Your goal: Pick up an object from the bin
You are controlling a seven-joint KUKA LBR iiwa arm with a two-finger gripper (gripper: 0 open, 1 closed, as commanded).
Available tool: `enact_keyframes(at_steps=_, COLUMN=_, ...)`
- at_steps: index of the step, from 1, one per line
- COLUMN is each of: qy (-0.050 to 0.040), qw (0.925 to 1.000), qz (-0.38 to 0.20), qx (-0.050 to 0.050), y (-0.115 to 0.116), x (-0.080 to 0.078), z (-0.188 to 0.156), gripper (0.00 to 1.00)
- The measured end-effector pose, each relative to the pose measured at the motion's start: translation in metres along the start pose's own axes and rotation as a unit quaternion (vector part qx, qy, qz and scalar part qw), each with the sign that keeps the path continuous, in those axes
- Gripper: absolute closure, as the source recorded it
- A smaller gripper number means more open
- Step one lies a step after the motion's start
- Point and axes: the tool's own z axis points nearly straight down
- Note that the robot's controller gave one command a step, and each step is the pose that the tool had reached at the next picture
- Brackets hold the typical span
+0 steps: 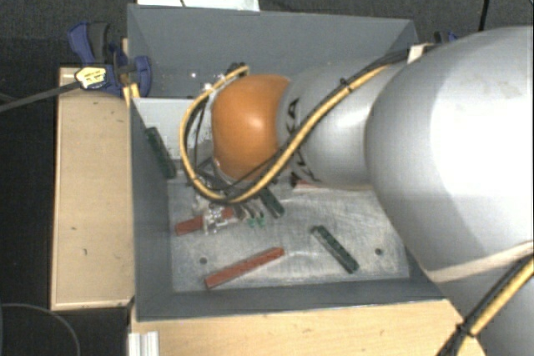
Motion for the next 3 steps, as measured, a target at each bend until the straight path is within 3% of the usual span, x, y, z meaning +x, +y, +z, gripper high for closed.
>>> enact_keyframes(at_steps=2, qy=0.0055, qw=1.0, qz=0.0, qx=0.001, y=0.0, x=0.002, z=-0.017, gripper=1.0)
enact_keyframes(at_steps=3, qy=0.0029, qw=1.0, qz=0.001, qx=0.001, y=0.0, x=0.0, z=-0.026, gripper=1.0)
